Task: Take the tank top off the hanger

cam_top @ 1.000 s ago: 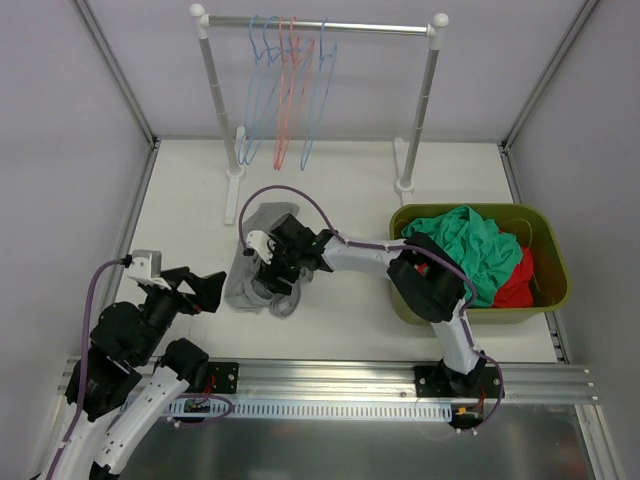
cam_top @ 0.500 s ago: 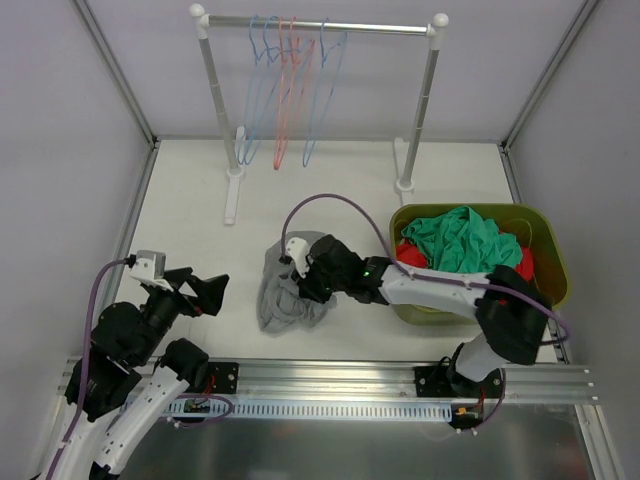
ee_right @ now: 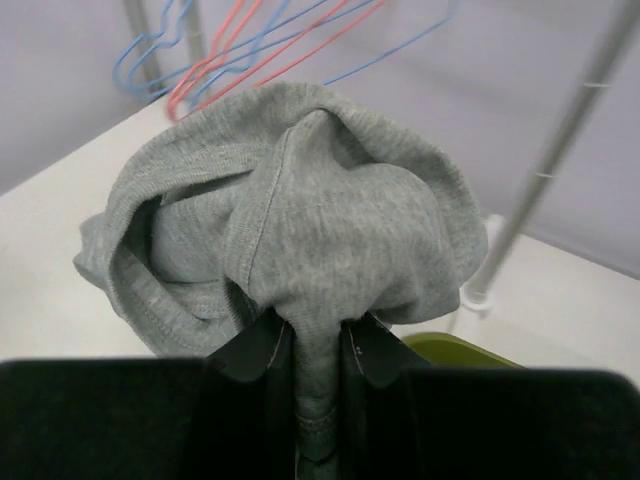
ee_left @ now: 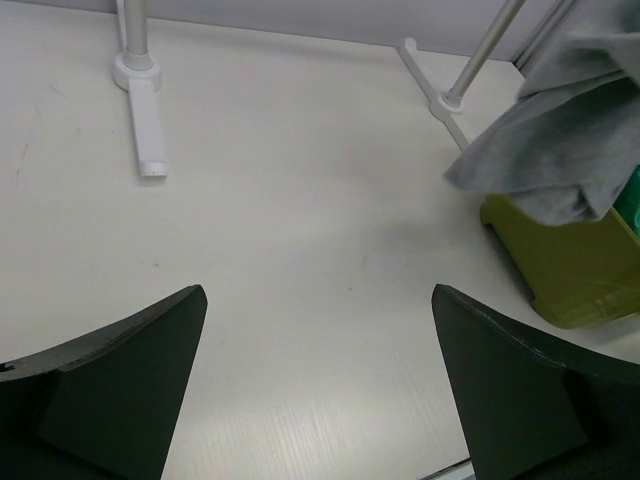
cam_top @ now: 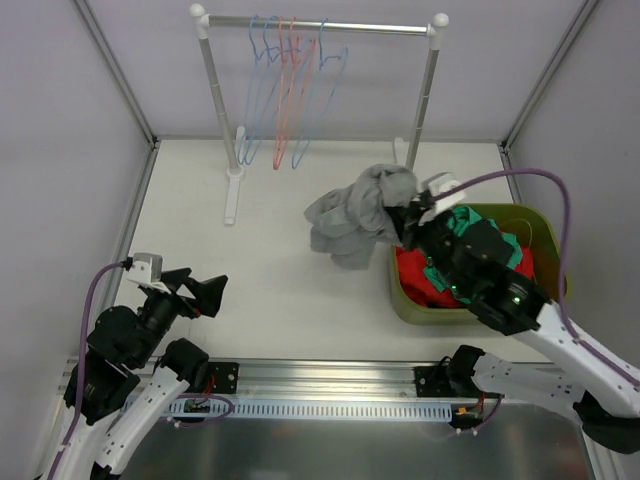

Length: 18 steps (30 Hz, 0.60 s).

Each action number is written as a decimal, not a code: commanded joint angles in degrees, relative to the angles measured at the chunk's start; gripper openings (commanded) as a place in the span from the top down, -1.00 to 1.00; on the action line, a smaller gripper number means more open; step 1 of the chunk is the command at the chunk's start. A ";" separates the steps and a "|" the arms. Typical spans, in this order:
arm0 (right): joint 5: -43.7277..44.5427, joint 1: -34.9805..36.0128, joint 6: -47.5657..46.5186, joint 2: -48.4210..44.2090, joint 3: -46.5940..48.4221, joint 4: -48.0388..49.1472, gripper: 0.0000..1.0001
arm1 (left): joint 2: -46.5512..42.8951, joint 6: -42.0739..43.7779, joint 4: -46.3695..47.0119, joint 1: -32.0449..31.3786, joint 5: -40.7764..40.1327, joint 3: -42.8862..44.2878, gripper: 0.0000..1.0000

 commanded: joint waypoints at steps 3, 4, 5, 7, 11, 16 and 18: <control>18.76 -1.82 -1.30 -12.91 3.75 -9.27 0.99 | -0.61 0.76 0.78 0.59 -0.35 -0.06 -0.97; 24.18 -1.92 -1.48 -14.14 4.27 -10.25 0.99 | -0.44 0.76 0.78 0.68 -0.27 -0.06 -0.97; 27.63 -2.09 -1.57 -15.72 4.63 -11.48 0.99 | -0.35 0.76 0.78 0.68 -0.01 -0.06 -0.97; 34.48 -2.27 -2.09 -16.96 4.63 -13.77 0.99 | 0.35 0.84 0.78 0.68 0.26 -0.06 -0.97; 41.28 -3.06 -2.89 -17.75 1.74 -14.21 0.99 | 1.50 0.93 0.78 0.68 0.79 0.11 -0.97; 35.43 -9.44 5.71 -14.77 -3.36 -19.21 0.99 | 1.15 0.93 0.78 0.68 0.88 0.03 -0.97; 29.98 -14.11 9.40 -13.19 -5.99 -21.77 0.99 | 1.06 0.76 0.78 0.68 1.05 -0.15 -0.97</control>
